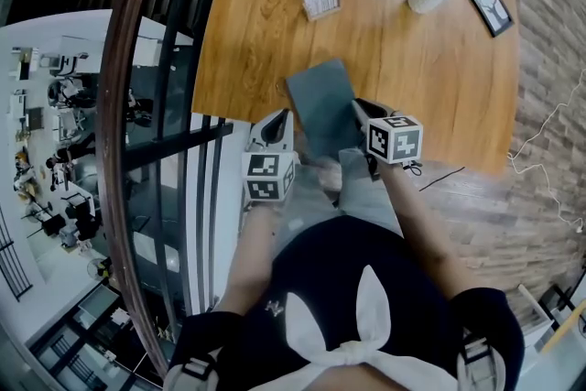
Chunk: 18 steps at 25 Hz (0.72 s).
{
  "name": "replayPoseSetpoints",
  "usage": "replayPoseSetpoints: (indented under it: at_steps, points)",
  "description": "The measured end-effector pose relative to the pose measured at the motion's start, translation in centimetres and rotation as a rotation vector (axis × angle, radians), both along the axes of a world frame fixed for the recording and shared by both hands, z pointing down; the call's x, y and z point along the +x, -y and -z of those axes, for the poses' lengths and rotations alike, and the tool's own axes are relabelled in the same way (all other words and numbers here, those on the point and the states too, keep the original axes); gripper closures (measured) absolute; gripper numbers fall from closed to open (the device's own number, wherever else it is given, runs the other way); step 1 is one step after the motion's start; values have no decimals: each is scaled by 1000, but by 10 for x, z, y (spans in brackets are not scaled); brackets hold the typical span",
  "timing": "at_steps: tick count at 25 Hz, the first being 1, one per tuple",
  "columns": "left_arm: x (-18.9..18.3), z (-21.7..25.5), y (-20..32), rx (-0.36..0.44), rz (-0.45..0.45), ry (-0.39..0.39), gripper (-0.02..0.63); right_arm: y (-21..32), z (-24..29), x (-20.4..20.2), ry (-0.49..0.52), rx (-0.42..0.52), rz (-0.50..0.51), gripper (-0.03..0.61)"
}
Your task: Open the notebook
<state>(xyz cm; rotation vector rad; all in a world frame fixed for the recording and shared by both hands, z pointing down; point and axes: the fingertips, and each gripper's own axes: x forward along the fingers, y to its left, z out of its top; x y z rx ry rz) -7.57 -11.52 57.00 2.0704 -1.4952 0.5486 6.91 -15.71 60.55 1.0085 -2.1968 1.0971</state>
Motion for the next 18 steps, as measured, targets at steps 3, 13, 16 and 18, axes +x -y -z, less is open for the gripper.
replayPoseSetpoints:
  at_steps: [3,13,16,18]
  points:
    - [-3,4,-2,8,-2,-4,596,2,10,-4,-13,28,6,557]
    - [-20,17,-7,42,8,-13,596,-2,30,-15,-53,91,13,560]
    - [-24,21,-10,53,11,-14,595,-1,34,-17,-71,110,-3,560]
    - [-27,23,-11,58,14,-13,596,0,38,-19,-82,121,-12,561]
